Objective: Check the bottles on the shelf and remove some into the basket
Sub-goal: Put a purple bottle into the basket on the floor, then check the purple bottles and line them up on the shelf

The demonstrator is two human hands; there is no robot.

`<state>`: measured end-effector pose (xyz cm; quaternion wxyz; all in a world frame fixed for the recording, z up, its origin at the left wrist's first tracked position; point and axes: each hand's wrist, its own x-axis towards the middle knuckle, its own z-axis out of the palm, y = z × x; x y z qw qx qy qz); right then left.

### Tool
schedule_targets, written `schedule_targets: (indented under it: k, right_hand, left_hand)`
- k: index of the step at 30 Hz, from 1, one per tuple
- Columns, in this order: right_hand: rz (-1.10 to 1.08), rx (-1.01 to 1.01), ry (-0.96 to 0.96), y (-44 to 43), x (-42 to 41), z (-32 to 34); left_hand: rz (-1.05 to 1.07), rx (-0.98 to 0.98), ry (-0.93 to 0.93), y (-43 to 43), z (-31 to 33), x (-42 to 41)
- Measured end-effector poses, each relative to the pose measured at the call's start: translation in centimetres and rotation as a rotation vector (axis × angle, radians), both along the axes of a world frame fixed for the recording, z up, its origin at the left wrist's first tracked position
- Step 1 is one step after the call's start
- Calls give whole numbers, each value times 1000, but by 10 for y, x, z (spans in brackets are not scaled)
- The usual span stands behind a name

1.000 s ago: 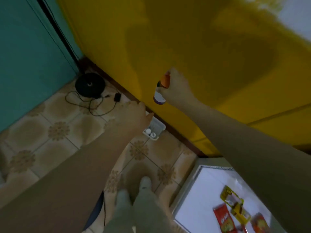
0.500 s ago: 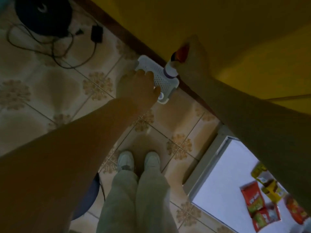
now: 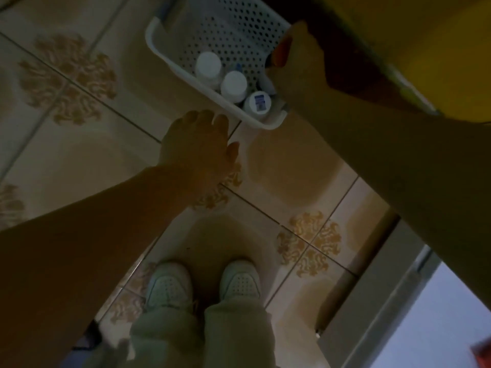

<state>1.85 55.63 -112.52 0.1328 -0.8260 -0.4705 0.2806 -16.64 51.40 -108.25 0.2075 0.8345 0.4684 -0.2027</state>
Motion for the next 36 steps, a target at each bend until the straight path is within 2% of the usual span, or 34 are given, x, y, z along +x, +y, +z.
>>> schedule_targets:
  k: [4, 9, 12, 18, 22, 26, 30, 34, 36]
  right_hand:
    - [70, -64, -27, 2, -3, -21]
    - [113, -212, -28, -1, -18, -8]
    - [129, -218, -74, 0, -19, 12]
    - [241, -175, -189, 16, -29, 86]
    - [316, -146, -230, 18, -53, 171]
    - [396, -93, -279, 18, -67, 285]
    - [396, -25, -287, 20, -77, 421]
    - [425, 139, -363, 15, -95, 564]
    - [414, 234, -388, 6, -106, 635]
  left_hand:
    - [-15, -6, -12, 0, -23, 7]
    - [-26, -12, -11, 4, -18, 14]
    - [-32, 13, -38, 11, 3, 12]
    - [114, 130, -74, 39, 86, 3]
    - [145, 170, -51, 47, 158, -7]
    - [156, 273, -49, 51, 258, -22]
    - [260, 403, -97, 56, 382, -40]
    - [385, 553, -247, 52, 516, -62]
    - [426, 624, -262, 43, 584, -74]
